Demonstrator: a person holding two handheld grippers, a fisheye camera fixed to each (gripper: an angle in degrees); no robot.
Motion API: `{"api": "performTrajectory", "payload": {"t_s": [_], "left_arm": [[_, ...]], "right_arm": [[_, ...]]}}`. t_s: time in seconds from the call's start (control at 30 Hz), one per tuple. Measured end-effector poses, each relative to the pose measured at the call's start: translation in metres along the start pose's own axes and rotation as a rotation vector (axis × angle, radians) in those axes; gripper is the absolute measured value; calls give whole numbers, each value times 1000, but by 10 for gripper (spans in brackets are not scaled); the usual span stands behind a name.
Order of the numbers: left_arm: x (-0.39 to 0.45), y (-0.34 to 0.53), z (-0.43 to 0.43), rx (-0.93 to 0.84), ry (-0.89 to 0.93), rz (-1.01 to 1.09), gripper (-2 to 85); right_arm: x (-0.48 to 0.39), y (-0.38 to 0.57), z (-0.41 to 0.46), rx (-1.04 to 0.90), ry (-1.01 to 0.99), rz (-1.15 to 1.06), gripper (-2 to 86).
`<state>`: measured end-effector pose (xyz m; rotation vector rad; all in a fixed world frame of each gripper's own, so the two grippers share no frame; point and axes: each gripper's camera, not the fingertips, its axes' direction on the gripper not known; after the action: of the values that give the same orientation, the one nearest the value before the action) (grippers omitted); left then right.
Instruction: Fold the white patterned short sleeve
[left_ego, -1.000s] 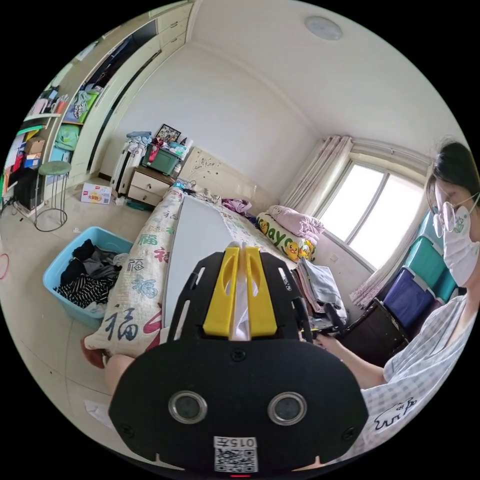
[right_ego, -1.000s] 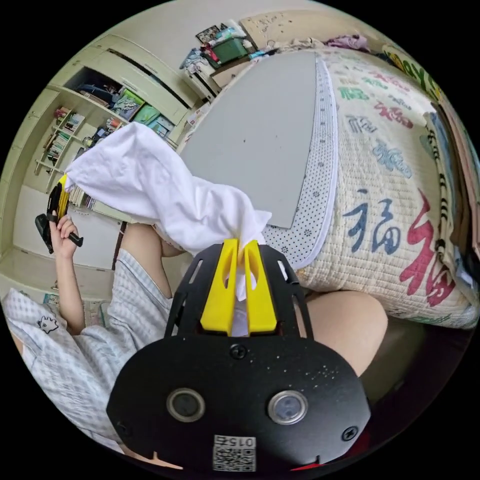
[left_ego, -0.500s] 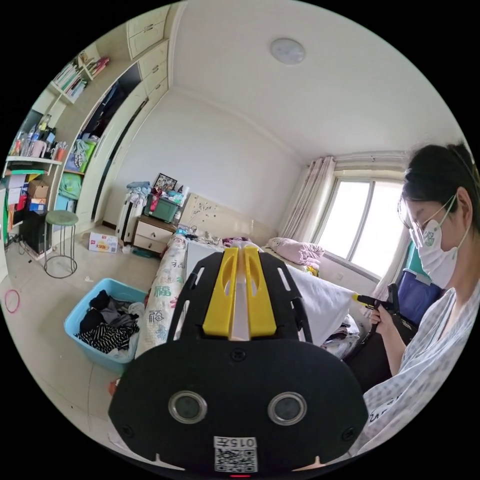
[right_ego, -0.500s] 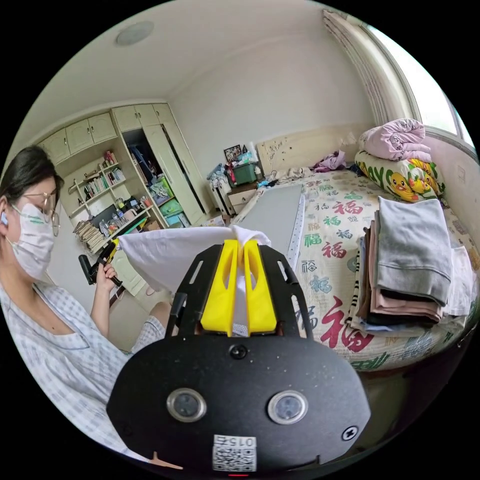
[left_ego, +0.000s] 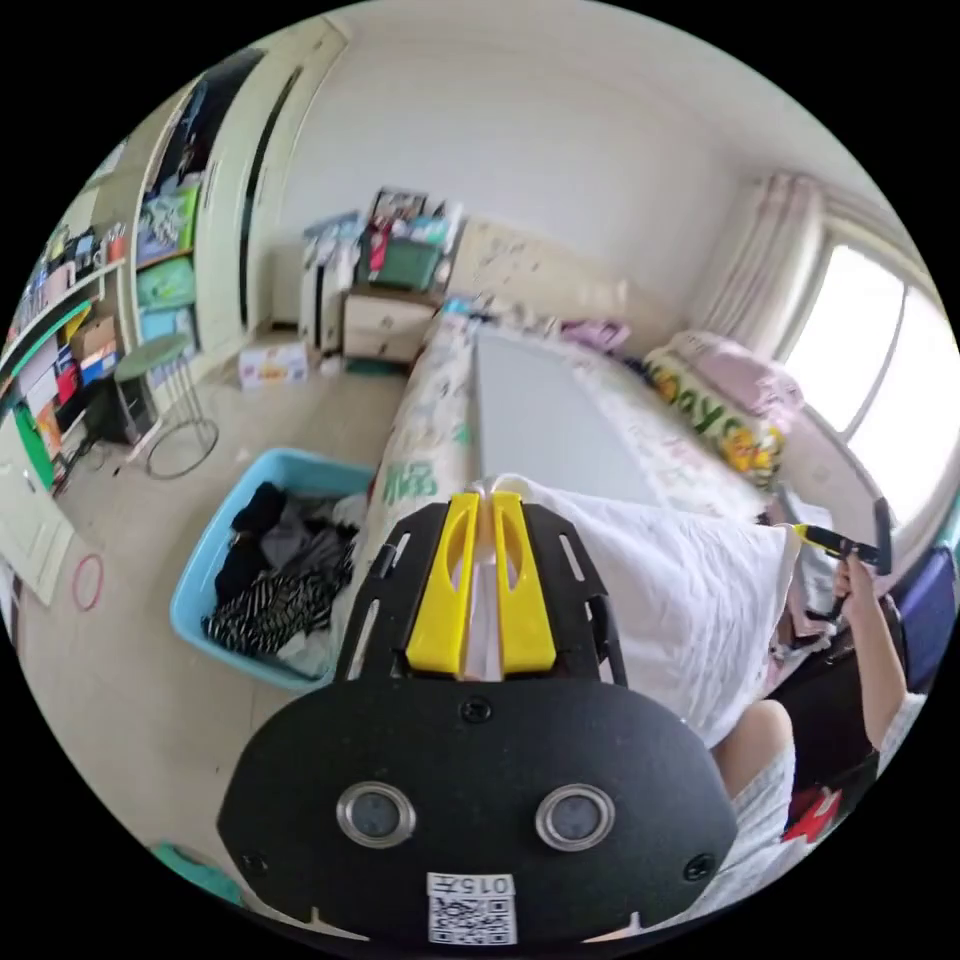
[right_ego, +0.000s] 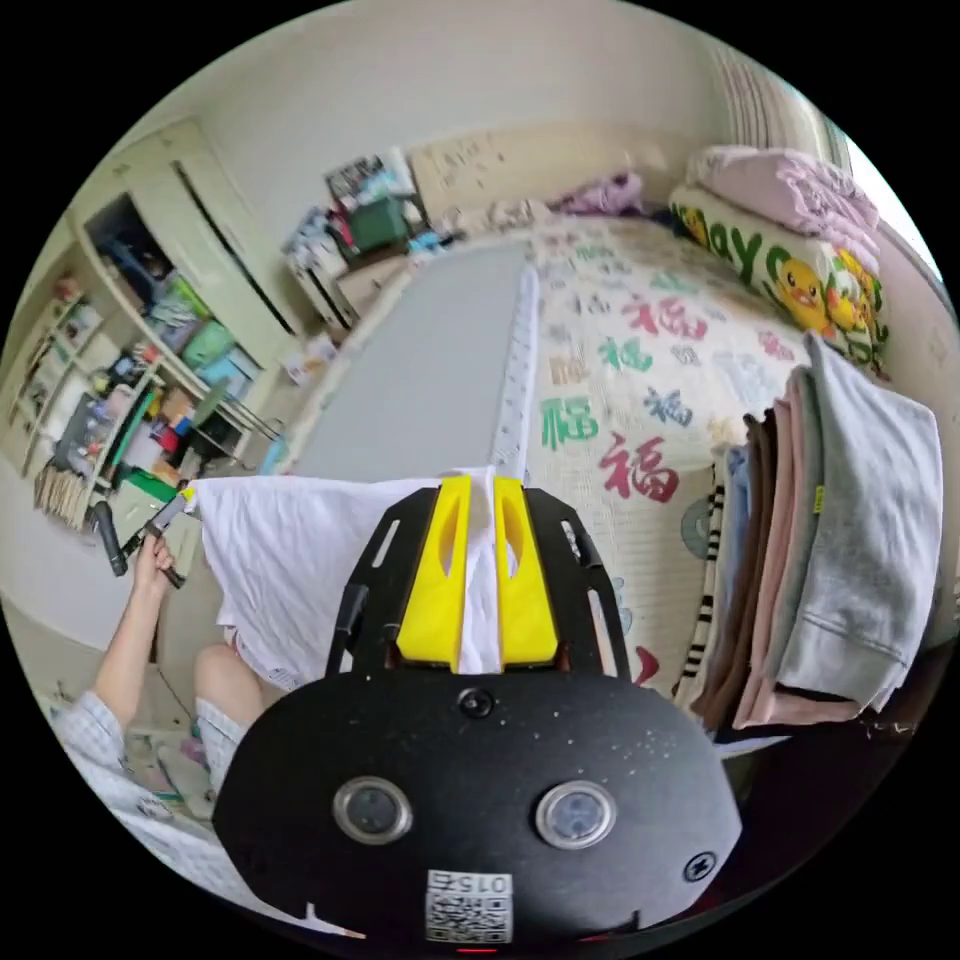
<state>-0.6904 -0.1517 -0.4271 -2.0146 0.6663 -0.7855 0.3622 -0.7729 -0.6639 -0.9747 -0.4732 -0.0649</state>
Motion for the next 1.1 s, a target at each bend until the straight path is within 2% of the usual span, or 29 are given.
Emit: {"api": "performTrajectory", "payload": {"t_s": [0.03, 0.07, 0.1, 0.17, 0.23, 0.3, 0.4, 0.5, 0.57, 0.7, 0.8, 0.9, 1.1], "left_arm": [[4, -8, 26, -99, -23, -1, 11], [8, -10, 32, -127, -4, 20, 11], [23, -7, 36, -139, 61, 105, 11], [47, 11, 25, -102, 106, 272, 11], [66, 46, 5, -64, 179, 440, 20], [71, 70, -4, -64, 251, 494, 33], [77, 101, 2, -165, 358, 538, 68], [87, 122, 20, -257, 313, 553, 91], [94, 131, 27, -261, 351, 566, 96], [111, 146, 61, -377, 301, 626, 106], [111, 153, 78, -436, 270, 610, 91], [102, 156, 80, -396, 219, 561, 55], [85, 162, 65, -440, 236, 491, 14]], "right_arm": [[-4, -10, 15, -53, -35, 6, 53], [-23, -19, 29, -85, -166, -61, 59], [-52, -12, 31, -75, -271, -190, 64], [-100, 16, 37, -91, -341, -392, 68], [-144, 58, 53, -145, -350, -594, 71], [-184, 112, 91, -225, -249, -759, 77], [-208, 146, 140, -323, -117, -811, 94], [-229, 158, 159, -328, -99, -849, 111], [-240, 161, 174, -345, -37, -863, 110], [-252, 164, 200, -365, 25, -827, 71], [-266, 177, 207, -368, 103, -831, 44], [-276, 196, 213, -375, 164, -840, 17], [-270, 253, 207, -418, 119, -782, 0]]}}
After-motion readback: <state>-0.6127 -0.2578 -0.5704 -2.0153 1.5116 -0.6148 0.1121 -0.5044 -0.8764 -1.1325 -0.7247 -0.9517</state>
